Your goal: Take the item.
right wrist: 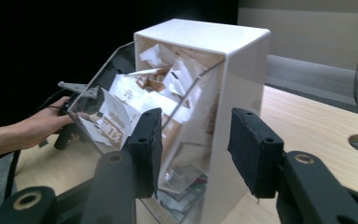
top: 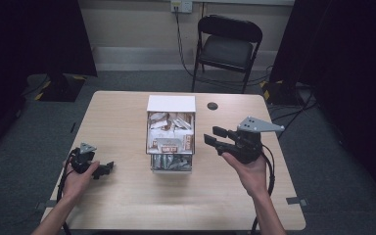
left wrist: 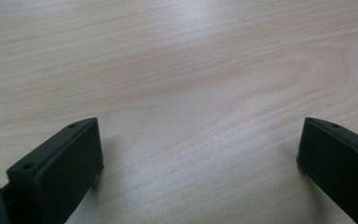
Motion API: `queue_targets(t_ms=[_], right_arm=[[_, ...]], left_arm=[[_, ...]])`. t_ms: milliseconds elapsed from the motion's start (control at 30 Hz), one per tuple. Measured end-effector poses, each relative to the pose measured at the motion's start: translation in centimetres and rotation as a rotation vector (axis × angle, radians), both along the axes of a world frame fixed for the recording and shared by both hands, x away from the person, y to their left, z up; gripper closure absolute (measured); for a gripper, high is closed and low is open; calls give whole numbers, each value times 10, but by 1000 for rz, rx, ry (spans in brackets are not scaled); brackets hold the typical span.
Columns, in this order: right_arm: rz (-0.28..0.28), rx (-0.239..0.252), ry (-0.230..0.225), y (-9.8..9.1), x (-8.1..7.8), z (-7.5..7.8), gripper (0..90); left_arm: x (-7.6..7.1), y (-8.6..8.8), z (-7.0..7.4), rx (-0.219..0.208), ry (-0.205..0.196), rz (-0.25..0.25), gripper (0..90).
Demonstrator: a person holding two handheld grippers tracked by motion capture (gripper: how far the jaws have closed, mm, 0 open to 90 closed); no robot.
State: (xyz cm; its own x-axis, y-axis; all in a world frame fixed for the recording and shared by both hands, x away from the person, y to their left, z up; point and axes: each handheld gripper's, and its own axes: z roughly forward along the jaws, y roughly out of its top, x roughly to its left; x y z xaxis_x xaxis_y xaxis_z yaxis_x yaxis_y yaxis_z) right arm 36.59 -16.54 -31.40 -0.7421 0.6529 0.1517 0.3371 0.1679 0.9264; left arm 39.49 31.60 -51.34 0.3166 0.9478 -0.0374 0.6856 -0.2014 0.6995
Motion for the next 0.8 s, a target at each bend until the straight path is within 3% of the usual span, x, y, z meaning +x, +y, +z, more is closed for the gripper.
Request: queue_targets(t_ms=[300,800], right_arm=[[67,5,3,20,6,4,574],[145,4,-9,47,11,11,549]], left_arm=[[0,0,0,0,0,0,0],[0,0,0,0,0,-1,0]])
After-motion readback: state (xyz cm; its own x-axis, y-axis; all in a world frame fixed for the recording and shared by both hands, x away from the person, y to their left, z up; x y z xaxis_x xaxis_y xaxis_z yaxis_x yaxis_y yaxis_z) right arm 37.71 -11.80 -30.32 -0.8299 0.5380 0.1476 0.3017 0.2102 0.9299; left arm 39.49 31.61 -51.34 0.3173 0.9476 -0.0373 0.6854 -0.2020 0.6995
